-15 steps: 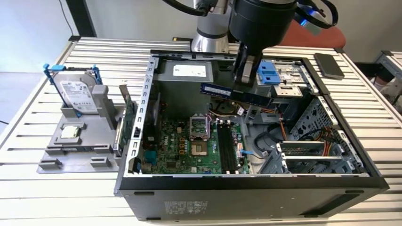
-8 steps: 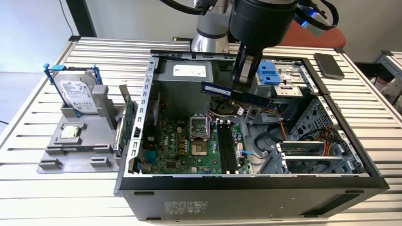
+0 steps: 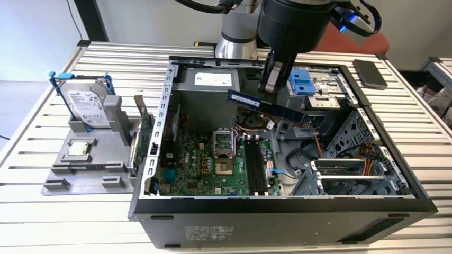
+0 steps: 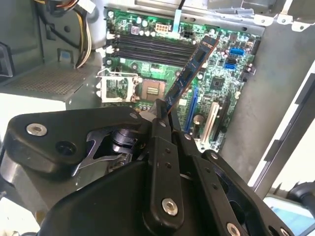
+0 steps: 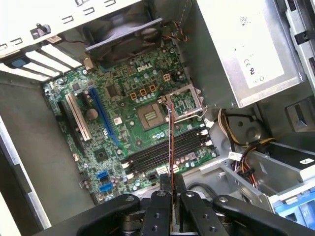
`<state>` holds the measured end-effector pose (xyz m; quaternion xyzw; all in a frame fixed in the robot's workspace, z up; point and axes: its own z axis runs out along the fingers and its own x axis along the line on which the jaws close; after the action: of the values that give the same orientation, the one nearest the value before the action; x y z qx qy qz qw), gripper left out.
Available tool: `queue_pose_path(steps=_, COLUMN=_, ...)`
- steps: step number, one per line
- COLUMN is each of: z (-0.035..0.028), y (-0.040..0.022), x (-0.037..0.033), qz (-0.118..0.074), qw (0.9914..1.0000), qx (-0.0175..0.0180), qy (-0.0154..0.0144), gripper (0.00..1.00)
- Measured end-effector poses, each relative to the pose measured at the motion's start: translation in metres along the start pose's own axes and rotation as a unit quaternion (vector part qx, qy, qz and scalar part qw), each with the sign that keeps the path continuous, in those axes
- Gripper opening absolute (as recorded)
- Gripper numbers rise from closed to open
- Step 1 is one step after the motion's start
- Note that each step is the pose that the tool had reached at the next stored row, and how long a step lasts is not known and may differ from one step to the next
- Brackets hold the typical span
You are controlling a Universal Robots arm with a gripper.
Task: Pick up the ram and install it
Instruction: 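Insert the ram into the slot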
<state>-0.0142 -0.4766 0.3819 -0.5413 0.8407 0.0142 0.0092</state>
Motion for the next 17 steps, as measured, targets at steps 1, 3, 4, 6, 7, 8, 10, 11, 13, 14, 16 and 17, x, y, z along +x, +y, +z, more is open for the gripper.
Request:
queue_pose_path(steps=1, z=0.0, y=0.0, x=0.0, qz=0.003, qw=1.0, qx=0.0001, qy=0.0, gripper=0.0)
queue_pose_path(steps=3, z=0.0, y=0.0, x=0.0, qz=0.01, qw=0.99995, qx=0.0003, qy=-0.0001, gripper=0.0)
queue_pose_path(steps=4, z=0.0, y=0.0, x=0.0, qz=0.013, qw=0.99992, qx=0.0004, qy=-0.0002, gripper=0.0)
queue_pose_path(steps=6, z=0.0, y=0.0, x=0.0, qz=0.02, qw=0.99979, qx=0.0006, qy=-0.0003, gripper=0.0)
queue_pose_path(steps=7, z=0.0, y=0.0, x=0.0, qz=0.025, qw=0.99968, qx=0.0008, qy=-0.0004, gripper=0.0)
queue_pose_path(steps=8, z=0.0, y=0.0, x=0.0, qz=0.03, qw=0.99954, qx=0.0009, qy=-0.0004, gripper=0.0)
queue_pose_path(steps=10, z=0.0, y=0.0, x=0.0, qz=0.041, qw=0.99916, qx=0.0013, qy=-0.0006, gripper=0.0)
queue_pose_path(steps=11, z=0.0, y=0.0, x=0.0, qz=0.045, qw=0.99898, qx=0.0014, qy=-0.0006, gripper=0.0)
queue_pose_path(steps=13, z=0.0, y=0.0, x=0.0, qz=0.055, qw=0.9985, qx=0.0017, qy=-0.0008, gripper=0.0)
queue_pose_path(steps=14, z=-0.0001, y=0.0, x=0.0, qz=0.059, qw=0.99826, qx=0.0018, qy=-0.0007, gripper=0.0)
queue_pose_path(steps=16, z=0.0, y=0.0, x=0.0, qz=0.068, qw=0.99768, qx=0.0021, qy=-0.0009, gripper=0.0)
queue_pose_path(steps=17, z=0.0, y=0.0, x=0.0, qz=0.072, qw=0.99737, qx=0.0022, qy=-0.0009, gripper=0.0)
